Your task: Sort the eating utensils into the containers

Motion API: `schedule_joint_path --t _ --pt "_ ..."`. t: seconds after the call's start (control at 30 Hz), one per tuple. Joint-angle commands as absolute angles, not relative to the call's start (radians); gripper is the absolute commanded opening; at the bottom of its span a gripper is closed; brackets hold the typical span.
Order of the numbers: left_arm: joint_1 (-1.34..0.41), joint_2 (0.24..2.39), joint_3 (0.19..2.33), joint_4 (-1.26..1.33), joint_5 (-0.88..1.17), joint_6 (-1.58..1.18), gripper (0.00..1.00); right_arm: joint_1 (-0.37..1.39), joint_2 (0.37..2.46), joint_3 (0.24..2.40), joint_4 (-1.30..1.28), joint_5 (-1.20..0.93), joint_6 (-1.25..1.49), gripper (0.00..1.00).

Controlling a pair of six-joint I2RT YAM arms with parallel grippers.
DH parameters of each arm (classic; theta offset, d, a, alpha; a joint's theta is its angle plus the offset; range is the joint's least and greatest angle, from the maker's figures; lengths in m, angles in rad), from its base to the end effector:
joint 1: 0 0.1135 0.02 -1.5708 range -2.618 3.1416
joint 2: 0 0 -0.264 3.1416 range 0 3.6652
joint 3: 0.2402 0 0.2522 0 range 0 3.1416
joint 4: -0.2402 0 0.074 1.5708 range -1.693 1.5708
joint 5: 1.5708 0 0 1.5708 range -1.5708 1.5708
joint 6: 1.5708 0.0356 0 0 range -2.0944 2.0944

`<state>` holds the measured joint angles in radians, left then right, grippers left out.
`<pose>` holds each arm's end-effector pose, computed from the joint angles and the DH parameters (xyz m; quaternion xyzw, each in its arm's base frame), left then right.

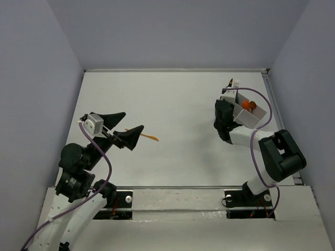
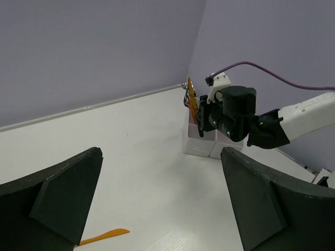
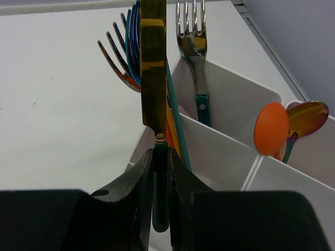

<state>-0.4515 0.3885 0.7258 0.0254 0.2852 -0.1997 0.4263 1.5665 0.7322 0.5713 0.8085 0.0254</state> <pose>0.0749 -0.0475 0.3896 0.1866 0.5431 -0.3371 0.7461 0.3048 0.1101 0.2107 0.0892 0.7628 -0.1790 0.6150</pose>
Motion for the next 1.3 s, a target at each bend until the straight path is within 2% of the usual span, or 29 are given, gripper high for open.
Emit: schedule_joint_path --t 0.0,0.67,0.93,1.1,1.27 --pt "-0.448 0.388 0.716 0.078 0.287 -0.202 0.99 0.422 1.543 0.759 0.574 0.821 0.051 0.2" --pt "-0.448 0.397 0.715 0.081 0.29 -0.204 0.99 0.422 1.456 0.738 0.517 0.766 0.092 0.37" --pt "-0.448 0.408 0.715 0.081 0.293 -0.206 0.99 0.544 1.376 0.824 0.359 0.562 0.184 0.4" --pt "-0.43 0.416 0.715 0.081 0.29 -0.204 0.99 0.665 1.549 0.995 0.258 0.28 0.296 0.4" --pt "-0.42 0.42 0.716 0.077 0.281 -0.202 0.99 0.759 1.741 1.149 0.291 0.135 0.411 0.4"
